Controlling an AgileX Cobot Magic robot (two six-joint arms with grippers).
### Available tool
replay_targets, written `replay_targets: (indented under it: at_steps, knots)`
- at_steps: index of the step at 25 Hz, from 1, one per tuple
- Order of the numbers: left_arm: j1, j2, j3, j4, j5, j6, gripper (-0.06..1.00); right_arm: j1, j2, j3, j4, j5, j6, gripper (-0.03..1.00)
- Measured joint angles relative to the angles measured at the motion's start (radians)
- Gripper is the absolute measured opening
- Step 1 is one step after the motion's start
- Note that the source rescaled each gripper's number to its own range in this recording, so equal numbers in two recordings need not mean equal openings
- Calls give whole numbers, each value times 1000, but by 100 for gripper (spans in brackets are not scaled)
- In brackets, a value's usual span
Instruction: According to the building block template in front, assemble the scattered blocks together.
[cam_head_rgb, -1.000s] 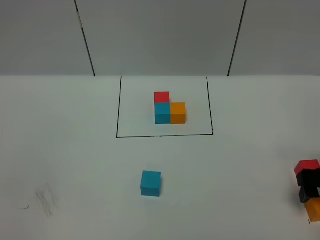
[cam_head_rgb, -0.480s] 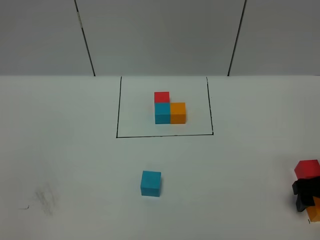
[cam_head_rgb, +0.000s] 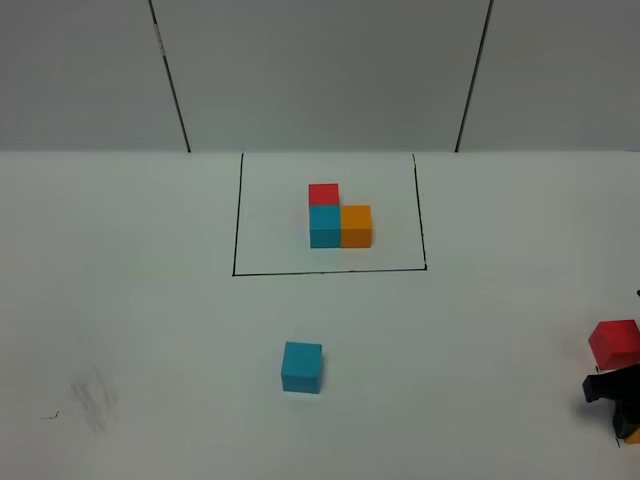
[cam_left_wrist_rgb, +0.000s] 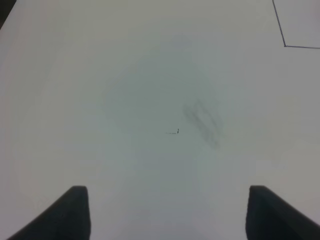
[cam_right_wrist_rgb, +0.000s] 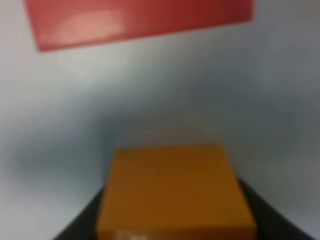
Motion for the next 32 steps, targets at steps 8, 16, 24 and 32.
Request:
replay_targets:
  at_steps: [8, 16, 24, 32]
  knots:
    - [0, 0, 0, 0, 0, 0, 68, 0, -2, -2, -5, 2, 4, 0]
    - [0, 0, 0, 0, 0, 2, 68, 0, -187, 2, 11, 192, -53, 0]
    - [0, 0, 0, 0, 0, 2, 68, 47, -534, -64, 51, 468, -366, 0]
    - [0, 0, 0, 0, 0, 2, 68, 409, -605, -120, 86, 463, -809, 0]
